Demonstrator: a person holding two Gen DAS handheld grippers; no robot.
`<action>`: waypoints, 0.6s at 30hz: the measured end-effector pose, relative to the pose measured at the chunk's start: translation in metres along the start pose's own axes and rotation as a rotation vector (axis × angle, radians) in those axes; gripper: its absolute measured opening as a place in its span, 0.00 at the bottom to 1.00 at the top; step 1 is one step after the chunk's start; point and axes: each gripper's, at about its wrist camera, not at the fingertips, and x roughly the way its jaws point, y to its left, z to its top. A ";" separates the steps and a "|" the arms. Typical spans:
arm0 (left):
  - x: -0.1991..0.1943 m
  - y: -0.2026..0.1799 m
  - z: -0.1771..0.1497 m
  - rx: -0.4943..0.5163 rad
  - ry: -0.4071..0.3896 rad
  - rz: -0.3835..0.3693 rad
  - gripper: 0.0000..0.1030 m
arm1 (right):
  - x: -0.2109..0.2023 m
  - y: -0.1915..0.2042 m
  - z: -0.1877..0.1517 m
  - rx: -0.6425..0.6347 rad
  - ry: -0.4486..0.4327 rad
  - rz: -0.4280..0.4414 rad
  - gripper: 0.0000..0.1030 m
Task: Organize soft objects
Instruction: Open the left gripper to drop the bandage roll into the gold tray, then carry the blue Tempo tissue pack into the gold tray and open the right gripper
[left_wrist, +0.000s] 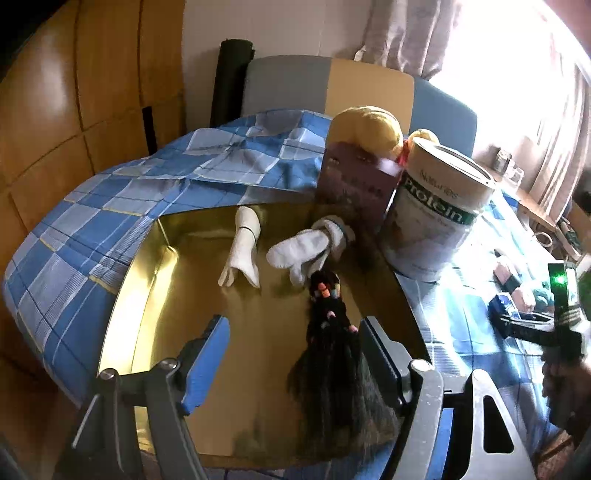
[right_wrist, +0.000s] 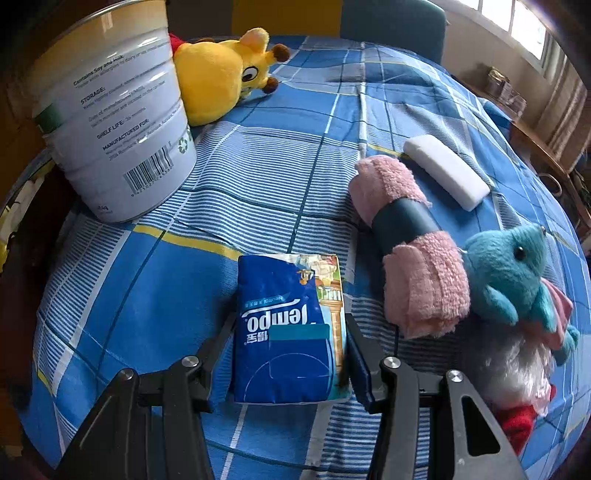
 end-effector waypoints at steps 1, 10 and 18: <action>0.000 0.000 -0.001 0.003 0.002 -0.002 0.71 | -0.001 0.001 0.000 0.006 0.002 -0.007 0.51; -0.004 0.007 -0.004 -0.014 -0.008 -0.006 0.71 | -0.013 0.008 -0.010 0.061 0.004 0.039 0.51; -0.002 0.026 -0.004 -0.066 0.001 0.001 0.72 | -0.049 0.045 -0.013 0.062 -0.044 0.206 0.51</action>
